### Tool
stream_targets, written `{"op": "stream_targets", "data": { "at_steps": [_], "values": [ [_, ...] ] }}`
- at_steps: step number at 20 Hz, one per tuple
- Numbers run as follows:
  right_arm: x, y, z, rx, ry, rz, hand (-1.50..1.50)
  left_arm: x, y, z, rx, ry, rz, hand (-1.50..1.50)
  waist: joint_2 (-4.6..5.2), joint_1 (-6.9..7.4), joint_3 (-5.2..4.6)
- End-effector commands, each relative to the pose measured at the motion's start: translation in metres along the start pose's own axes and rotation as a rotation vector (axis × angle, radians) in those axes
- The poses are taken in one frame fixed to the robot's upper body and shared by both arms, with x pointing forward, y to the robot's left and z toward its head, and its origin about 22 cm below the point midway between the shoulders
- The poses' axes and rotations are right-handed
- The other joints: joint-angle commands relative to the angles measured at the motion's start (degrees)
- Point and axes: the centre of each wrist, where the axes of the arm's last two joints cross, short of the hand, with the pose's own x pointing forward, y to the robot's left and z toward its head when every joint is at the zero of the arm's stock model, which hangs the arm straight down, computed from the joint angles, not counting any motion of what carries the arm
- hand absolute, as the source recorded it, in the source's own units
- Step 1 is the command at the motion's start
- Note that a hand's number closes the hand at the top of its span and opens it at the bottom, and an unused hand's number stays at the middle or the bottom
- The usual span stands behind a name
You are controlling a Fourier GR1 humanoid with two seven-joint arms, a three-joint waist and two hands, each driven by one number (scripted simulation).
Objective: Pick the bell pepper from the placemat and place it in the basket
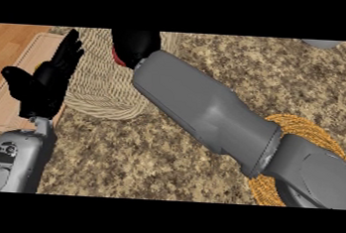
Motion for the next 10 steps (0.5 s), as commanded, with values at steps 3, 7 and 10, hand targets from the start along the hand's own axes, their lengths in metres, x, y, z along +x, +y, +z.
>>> {"op": "stream_targets", "data": {
  "at_steps": [3, 7, 10],
  "values": [
    [-0.005, 0.007, -0.001, 0.019, 0.01, 0.049, 1.5, -0.026, -0.006, 0.004, -0.032, 0.078, 0.015, 0.0, 0.57, 0.04, -0.55],
    [-0.008, 0.011, -0.001, 0.029, 0.015, 0.044, 1.5, -0.029, -0.002, 0.006, -0.023, 0.079, 0.014, 0.0, 0.77, 0.5, -0.54],
    [-0.014, 0.018, -0.001, 0.09, 0.026, 0.055, 1.5, -0.018, -0.008, 0.001, -0.033, 0.07, 0.02, 0.0, 0.83, 0.36, -0.48]
  ]
}}
